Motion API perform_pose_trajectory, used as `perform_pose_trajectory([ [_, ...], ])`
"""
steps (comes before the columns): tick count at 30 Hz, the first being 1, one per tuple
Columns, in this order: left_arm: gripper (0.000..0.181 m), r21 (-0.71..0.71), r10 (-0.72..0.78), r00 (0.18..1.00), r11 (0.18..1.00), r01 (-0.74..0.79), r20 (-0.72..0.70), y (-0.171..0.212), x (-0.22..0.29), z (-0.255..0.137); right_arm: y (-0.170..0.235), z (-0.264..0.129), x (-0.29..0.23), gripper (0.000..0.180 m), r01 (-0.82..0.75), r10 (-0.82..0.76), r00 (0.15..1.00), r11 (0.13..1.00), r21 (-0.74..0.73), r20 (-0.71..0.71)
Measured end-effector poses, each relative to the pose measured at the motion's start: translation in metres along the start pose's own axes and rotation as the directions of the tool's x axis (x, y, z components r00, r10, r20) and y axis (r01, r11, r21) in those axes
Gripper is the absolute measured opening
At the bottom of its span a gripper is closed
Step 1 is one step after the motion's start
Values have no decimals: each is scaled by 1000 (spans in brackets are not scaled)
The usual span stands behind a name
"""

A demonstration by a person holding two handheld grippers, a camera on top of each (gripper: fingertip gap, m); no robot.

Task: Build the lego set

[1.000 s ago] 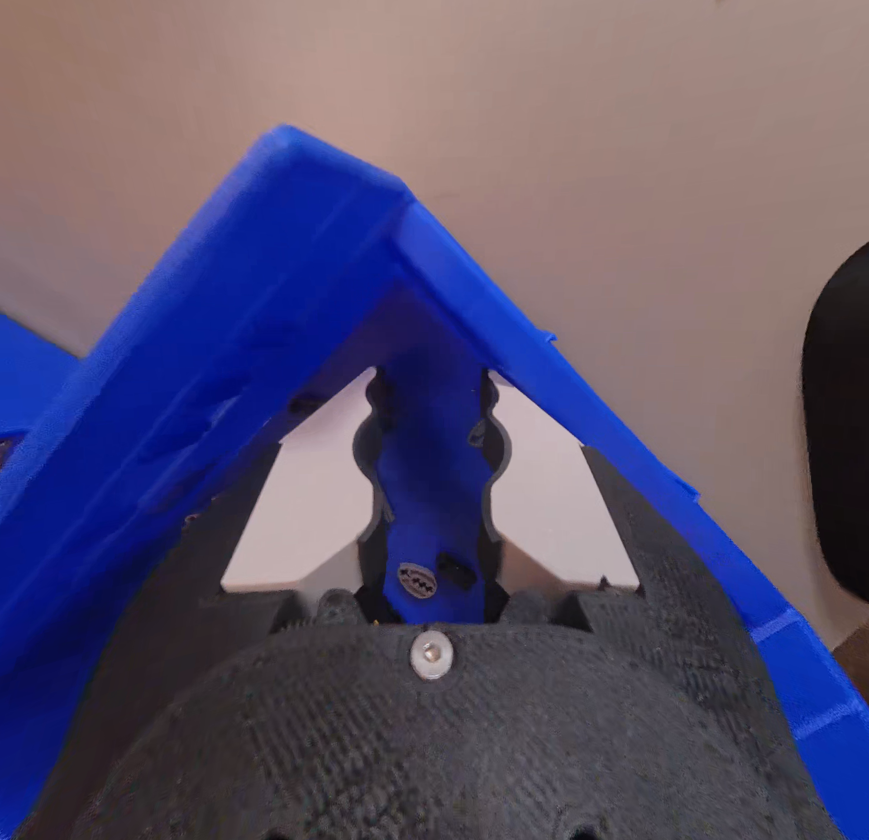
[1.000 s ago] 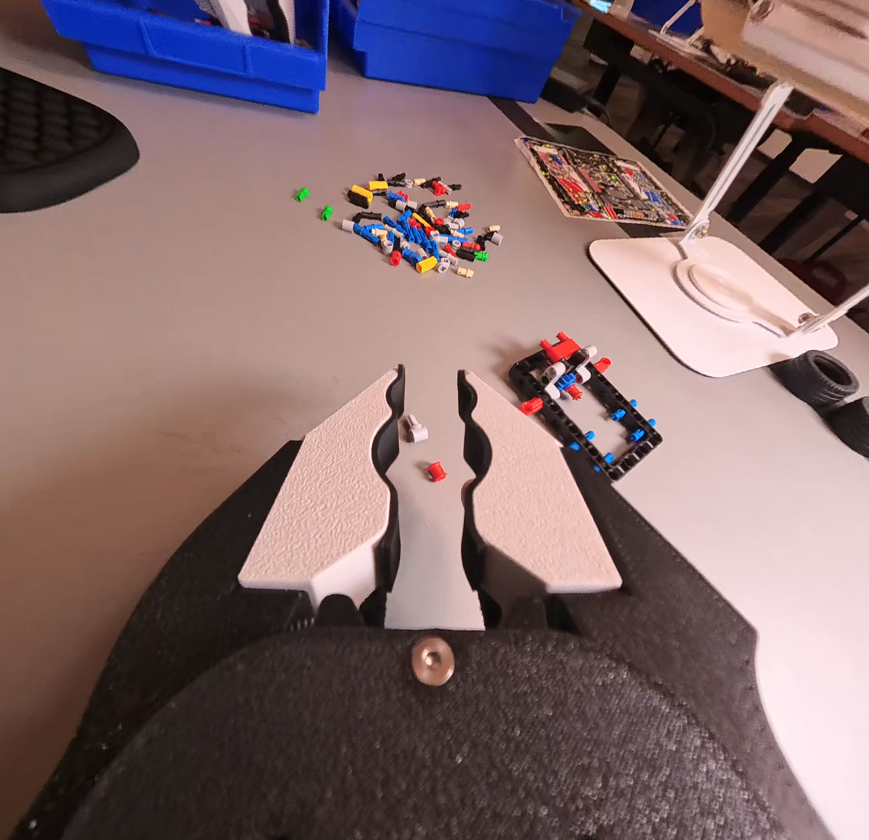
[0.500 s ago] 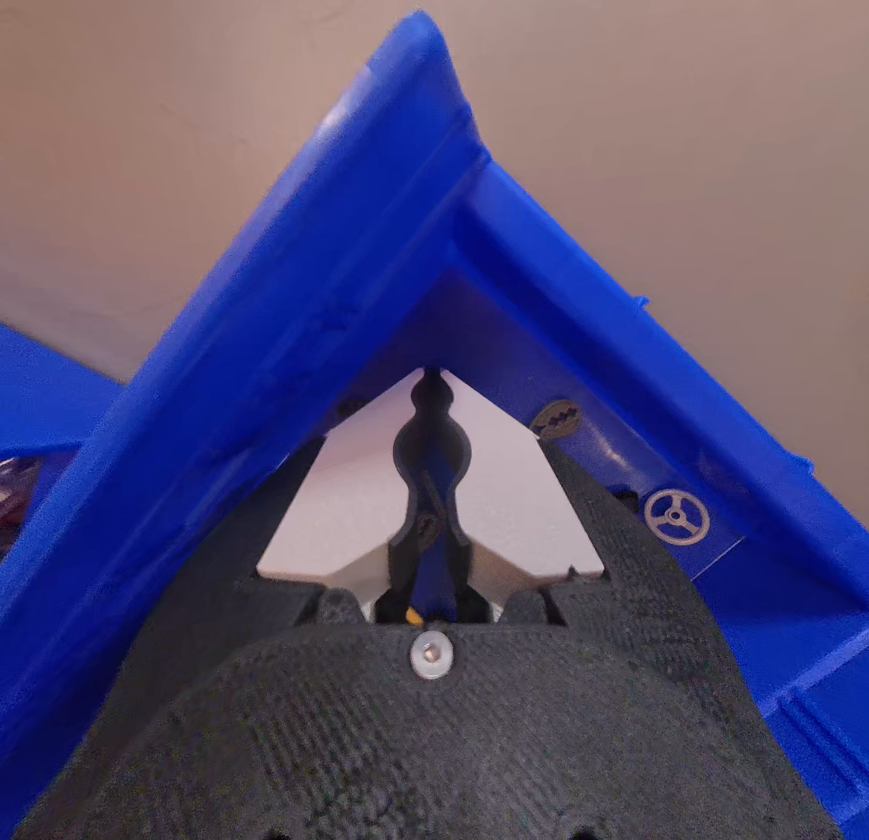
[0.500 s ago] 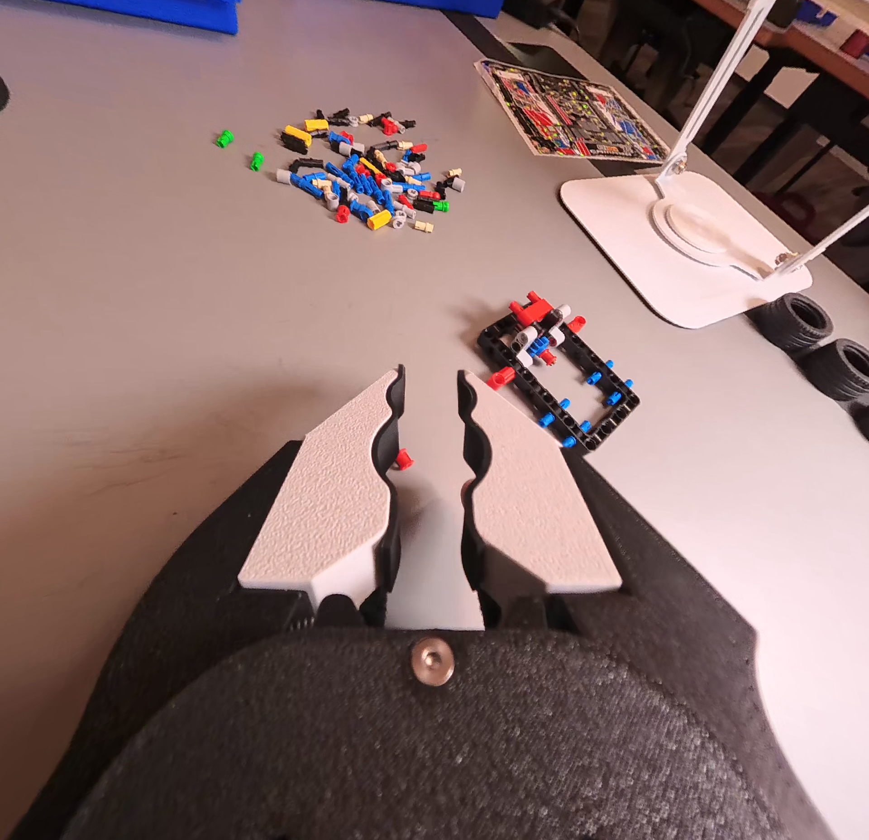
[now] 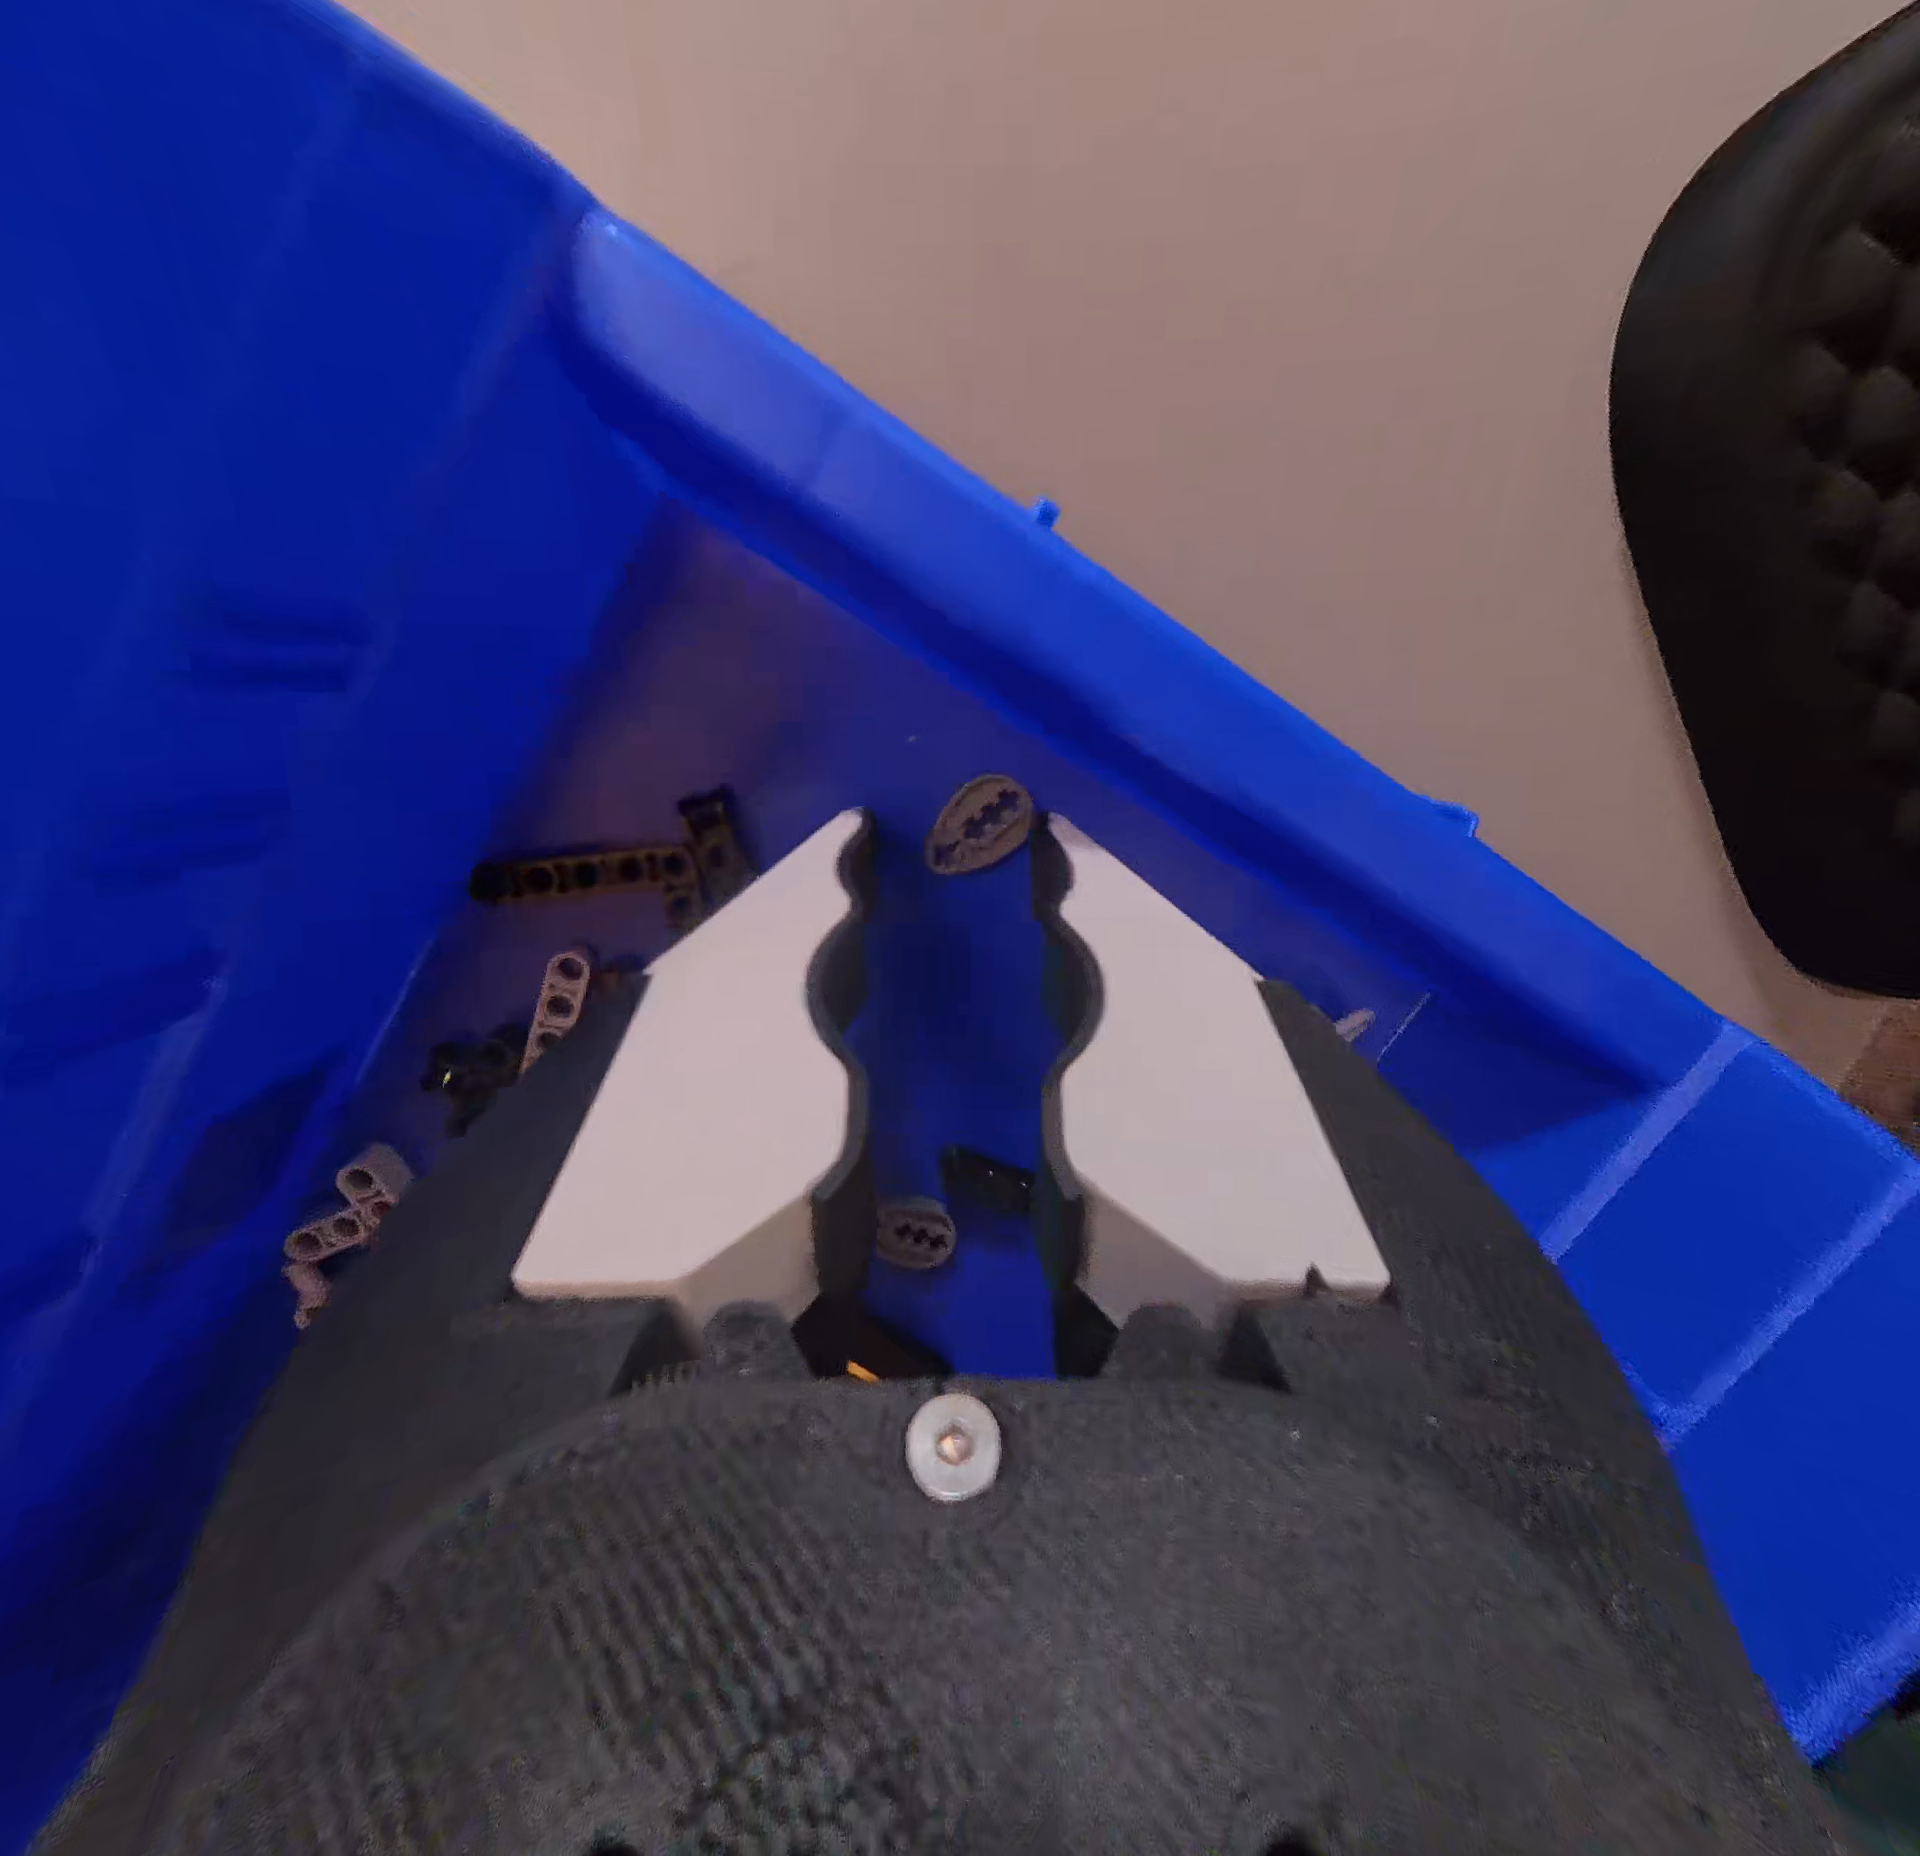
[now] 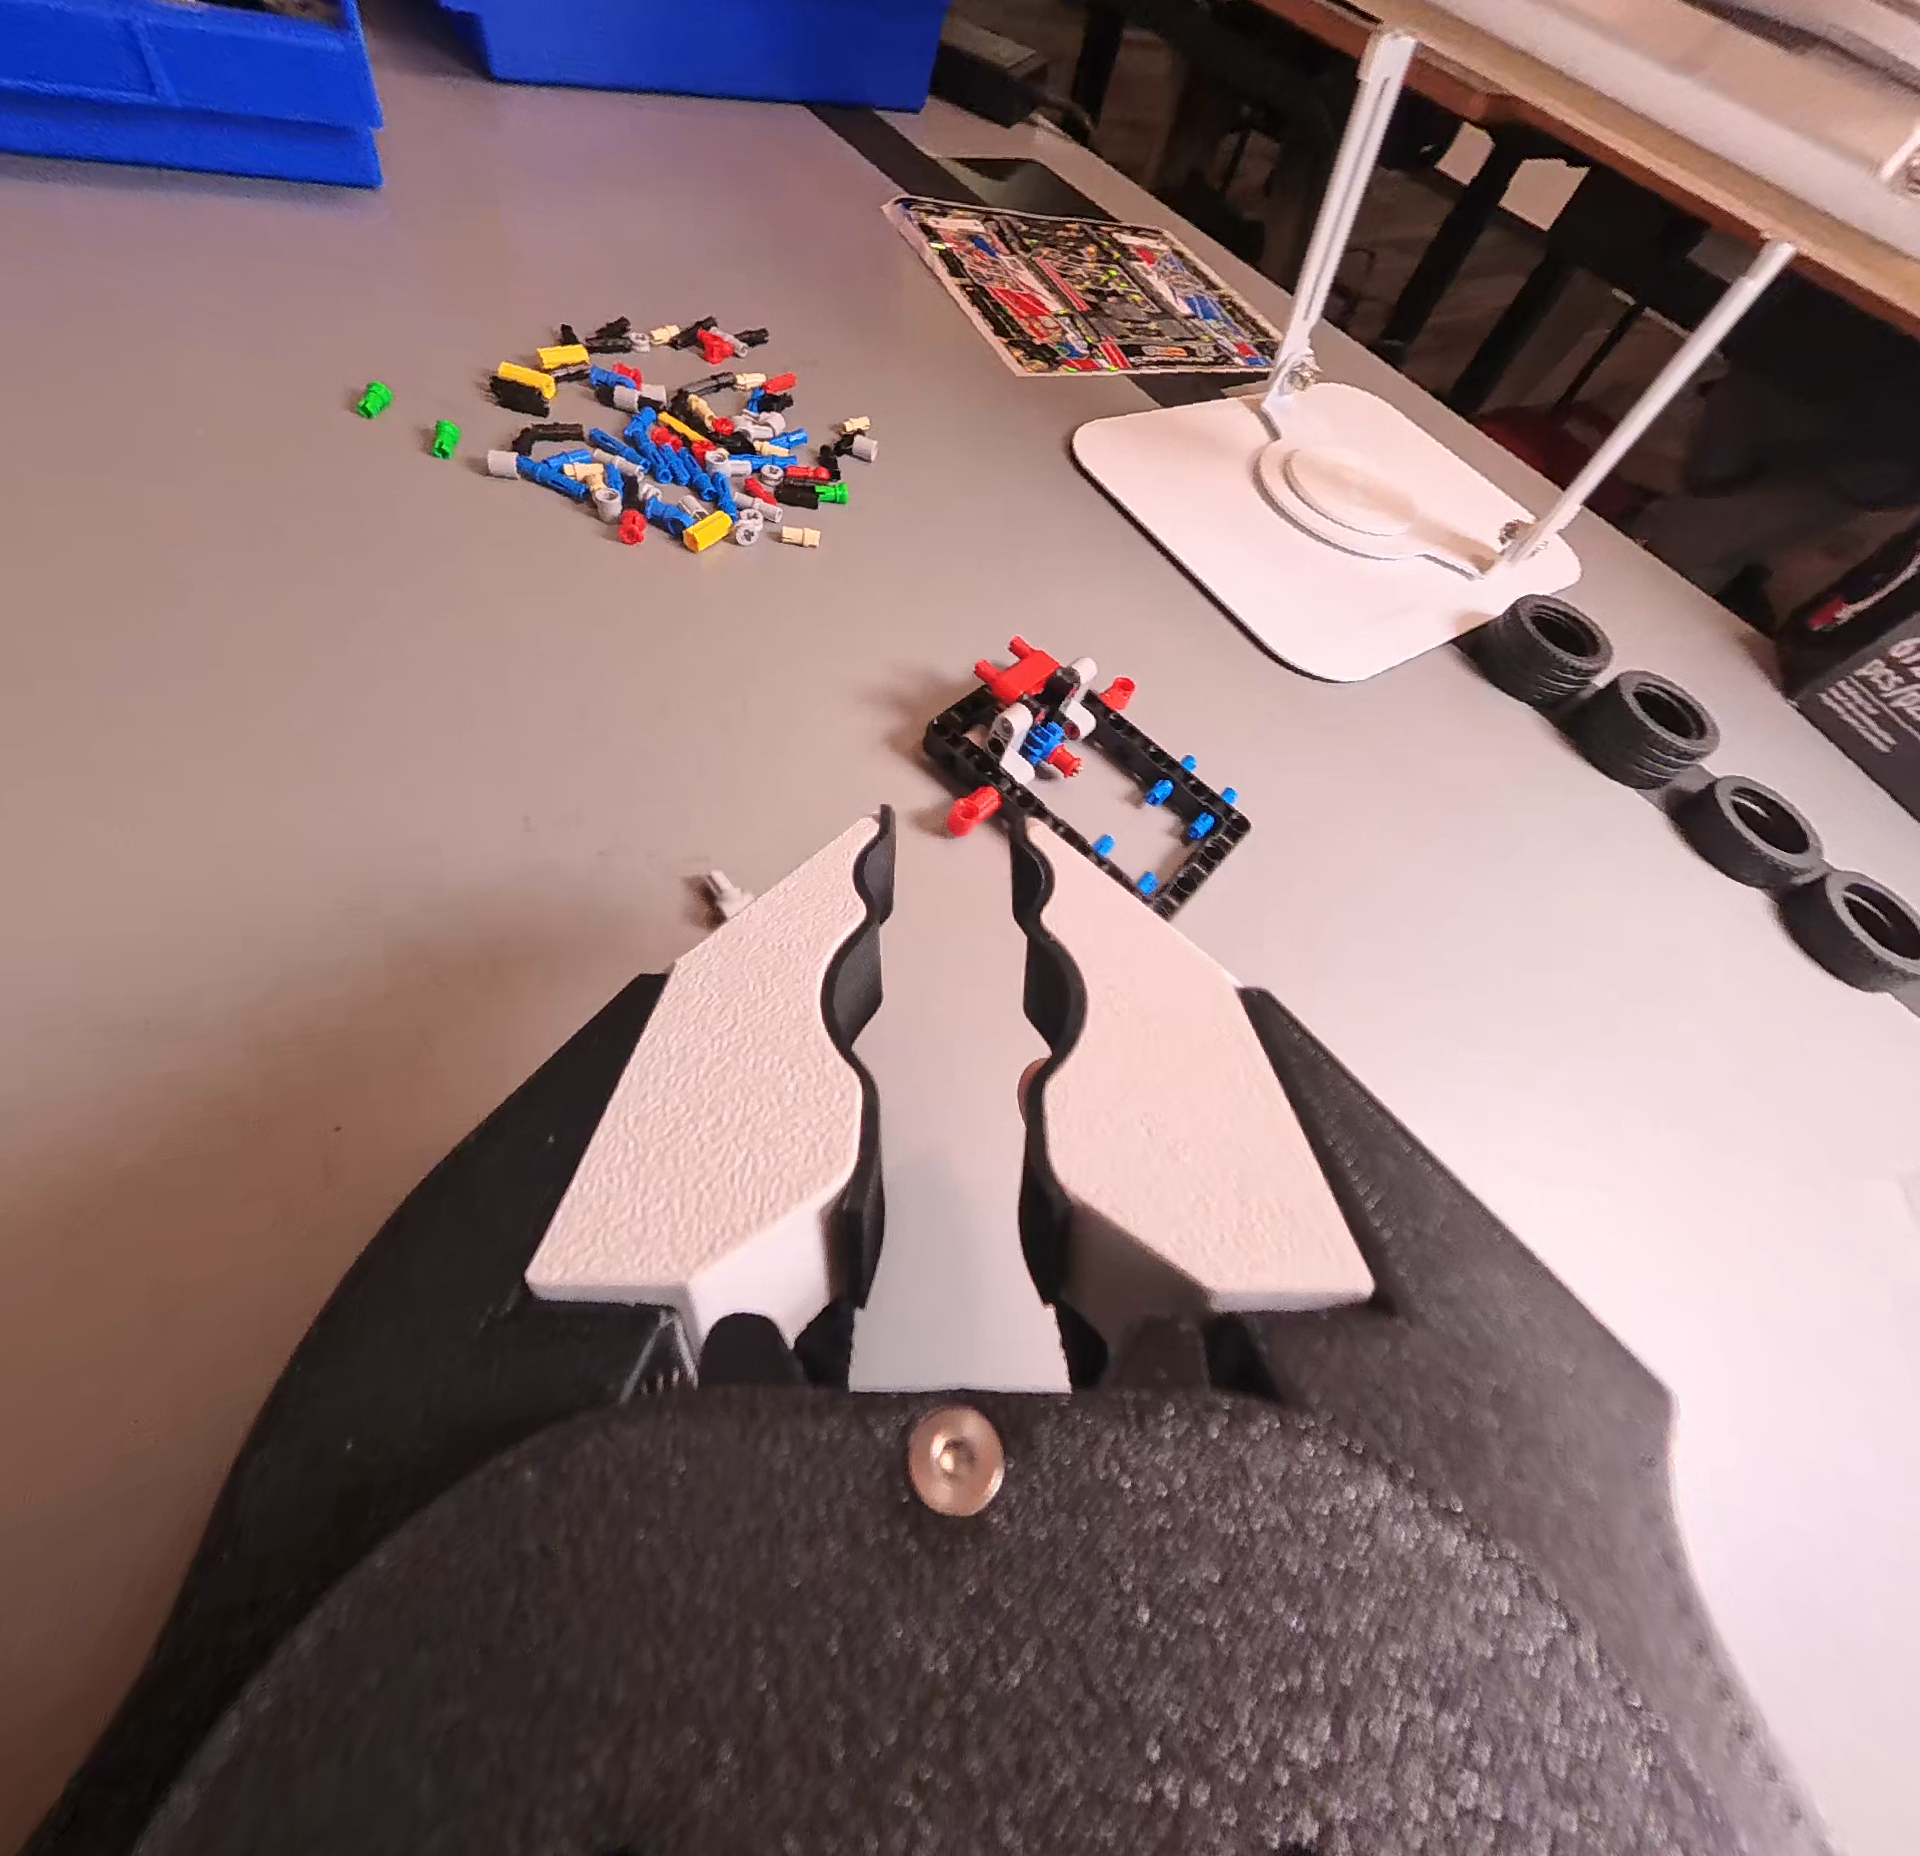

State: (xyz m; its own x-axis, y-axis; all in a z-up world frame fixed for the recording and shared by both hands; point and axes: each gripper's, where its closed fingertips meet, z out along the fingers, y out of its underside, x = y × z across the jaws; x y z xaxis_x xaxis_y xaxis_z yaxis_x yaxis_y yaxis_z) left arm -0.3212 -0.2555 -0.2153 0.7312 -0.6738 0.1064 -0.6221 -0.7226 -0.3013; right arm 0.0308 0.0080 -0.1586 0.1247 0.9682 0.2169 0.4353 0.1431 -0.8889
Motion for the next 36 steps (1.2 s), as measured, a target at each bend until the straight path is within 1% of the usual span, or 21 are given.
perform_pose_trajectory([
  [1, 20, -7, 5, 1000, 1000, -5, 11, -1, -1, 1, 1, -3, 2, 20, -3, 3, 1000, 1000, 4, -7],
  [5, 18, -61, -8, 999, 998, 10, 41, 1, -2, 1, 0, -16, 9, 20, -11, 12, 999, 999, 34, -30],
  [7, 18, -78, -23, 994, 996, 31, 110, 4, -11, -8, -3, -21, 10, 20, -19, 21, 999, 998, 60, -29],
  [8, 17, -43, -34, 989, 998, 40, 144, -1, -14, -18, -6, -23, 10, 20, -24, 26, 999, 997, 75, -22],
  [9, 17, 21, -47, 983, 999, 44, 176, -13, -16, -33, -9, -24, 8, 20, -31, 32, 999, 996, 89, -10],
  [11, 17, 186, -55, 974, 982, 14, 219, -55, -12, -66, -20, -22, 3, 20, -43, 40, 999, 992, 123, 23],
  [12, 16, 278, -41, 978, 960, -18, 206, -83, -1, -79, -29, -20, -1, 20, -36, 31, 999, 989, 145, 41],
  [14, 16, 451, 11, 992, 890, -66, 125, -146, 31, -92, -50, -13, -16, 20, 18, -35, 996, 981, 194, 85],
  [16, 16, 559, 66, 998, 827, -57, 4, -200, 63, -84, -71, -6, -41, 22, 75, -116, 981, 966, 248, 156],
  [17, 17, 585, 99, 993, 810, -40, -70, -223, 80, -73, -80, -3, -55, 23, 97, -154, 968, 957, 272, 196],
  [19, 17, 598, 167, 966, 802, -16, -198, -260, 109, -48, -93, -3, -84, 27, 169, -257, 933, 932, 321, 253],
  [21, 17, 601, 231, 919, 799, 8, -320, -289, 136, -27, -98, -9, -105, 30, 298, -406, 879, 877, 376, 249],
  [23, 17, 591, 275, 871, 806, 22, -407, -312, 154, -12, -93, -14, -122, 33, 415, -532, 809, 818, 399, 249],
  [26, 16, 551, 307, 831, 834, -1, -464, -330, 168, 8, -81, -20, -130, 30, 504, -616, 753, 766, 398, 233],
  [28, 16, 532, 316, 819, 846, -16, -478, -335, 171, 16, -75, -21, -122, 15, 540, -634, 749, 752, 378, 193],
  [31, 16, 527, 286, 791, 848, 54, -540, -343, 172, 19, -70, -26, -119, 5, 544, -638, 752, 743, 390, 167],
  [32, 13, 526, 272, 786, 847, 78, -555, -344, 171, 20, -64, -26, -119, 1, 551, -642, 745, 746, 374, 181],
  [33, 16, 527, 252, 794, 844, 100, -554, -346, 167, 22, -58, -24, -117, 1, 549, -633, 748, 759, 350, 199],
  [34, 28, 532, 230, 812, 839, 113, -536, -348, 160, 24, -53, -22, -111, 1, 544, -615, 762, 777, 317, 202],
  [35, 36, 545, 208, 837, 829, 123, -506, -348, 151, 23, -46, -18, -98, 1, 552, -601, 779, 793, 257, 181],
  [36, 39, 565, 185, 863, 814, 134, -470, -348, 140, 18, -35, -13, -75, 1, 570, -591, 795, 805, 162, 139],
])
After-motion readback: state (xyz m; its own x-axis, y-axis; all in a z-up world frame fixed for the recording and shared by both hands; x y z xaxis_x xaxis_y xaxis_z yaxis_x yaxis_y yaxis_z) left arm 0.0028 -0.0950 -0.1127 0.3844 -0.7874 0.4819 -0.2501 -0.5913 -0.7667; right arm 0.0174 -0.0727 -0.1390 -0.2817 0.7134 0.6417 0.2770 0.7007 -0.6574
